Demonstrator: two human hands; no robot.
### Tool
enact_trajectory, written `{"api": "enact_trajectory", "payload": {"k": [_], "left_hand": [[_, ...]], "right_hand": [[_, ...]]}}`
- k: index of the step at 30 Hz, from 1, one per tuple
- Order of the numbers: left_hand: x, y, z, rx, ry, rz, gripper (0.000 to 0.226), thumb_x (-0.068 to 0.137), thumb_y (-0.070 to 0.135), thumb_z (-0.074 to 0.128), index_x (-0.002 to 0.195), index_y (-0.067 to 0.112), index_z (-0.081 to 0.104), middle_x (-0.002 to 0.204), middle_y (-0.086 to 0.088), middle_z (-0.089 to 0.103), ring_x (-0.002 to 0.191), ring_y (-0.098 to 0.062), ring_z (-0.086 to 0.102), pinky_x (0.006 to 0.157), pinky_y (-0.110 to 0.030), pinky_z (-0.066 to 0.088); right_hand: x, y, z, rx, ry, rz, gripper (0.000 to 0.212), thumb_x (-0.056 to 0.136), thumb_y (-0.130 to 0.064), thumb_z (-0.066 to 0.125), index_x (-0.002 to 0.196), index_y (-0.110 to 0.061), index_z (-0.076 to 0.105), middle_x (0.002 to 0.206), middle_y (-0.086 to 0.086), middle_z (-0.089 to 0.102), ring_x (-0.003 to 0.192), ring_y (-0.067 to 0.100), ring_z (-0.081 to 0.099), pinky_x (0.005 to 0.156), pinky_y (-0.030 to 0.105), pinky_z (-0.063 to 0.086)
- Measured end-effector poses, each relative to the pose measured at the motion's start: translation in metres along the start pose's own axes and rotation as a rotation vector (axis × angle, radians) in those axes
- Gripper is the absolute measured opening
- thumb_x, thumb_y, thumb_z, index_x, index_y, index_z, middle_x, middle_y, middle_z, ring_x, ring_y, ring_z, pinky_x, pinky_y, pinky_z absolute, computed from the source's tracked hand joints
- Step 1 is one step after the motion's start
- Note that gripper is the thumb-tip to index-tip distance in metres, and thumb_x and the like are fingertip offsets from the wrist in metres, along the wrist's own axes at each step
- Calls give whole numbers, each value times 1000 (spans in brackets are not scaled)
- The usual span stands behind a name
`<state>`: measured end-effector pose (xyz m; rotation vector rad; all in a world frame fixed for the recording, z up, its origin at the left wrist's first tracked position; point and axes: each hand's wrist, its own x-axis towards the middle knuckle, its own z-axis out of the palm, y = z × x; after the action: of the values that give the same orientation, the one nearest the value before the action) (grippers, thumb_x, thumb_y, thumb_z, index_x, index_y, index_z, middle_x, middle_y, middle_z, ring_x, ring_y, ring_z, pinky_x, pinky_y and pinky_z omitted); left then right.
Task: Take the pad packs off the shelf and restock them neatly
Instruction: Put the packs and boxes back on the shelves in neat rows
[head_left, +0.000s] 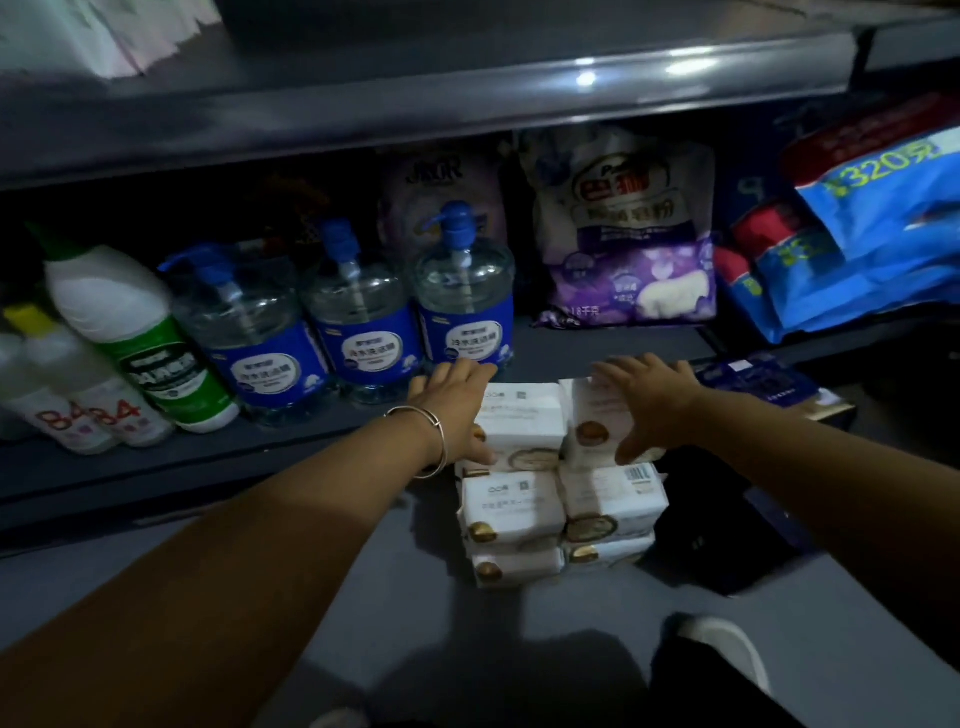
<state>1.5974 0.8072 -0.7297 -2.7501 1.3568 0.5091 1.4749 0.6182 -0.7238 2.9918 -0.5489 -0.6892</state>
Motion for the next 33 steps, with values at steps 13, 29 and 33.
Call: {"api": "enact_trajectory", "payload": {"k": [13,29,33], "left_hand": [[38,10,20,-5,-45,-95,89,67,38,79,140,21,30,135,-3,38,125,-24,33,104,-39,32],[-33,13,-170,-492,-10,-156,50,62,18,85,104,21,59,96,2,70,89,-17,67,70,-28,56],[-55,22,-223,-491,142,-124,50,64,15,84,106,21,58,97,4,68,85,-11,65,72,-24,55]], "right_hand": [[34,22,18,138,82,-77,88,69,-38,79,140,-17,32,136,5,44,124,26,37,103,38,34],[-27,72,-150,822,61,-310,30,67,-6,80,93,-7,66,87,8,71,74,20,68,59,24,54],[-56,80,-203,875,185,-354,32,67,-3,79,96,-9,66,80,7,71,59,14,67,43,18,49]]}}
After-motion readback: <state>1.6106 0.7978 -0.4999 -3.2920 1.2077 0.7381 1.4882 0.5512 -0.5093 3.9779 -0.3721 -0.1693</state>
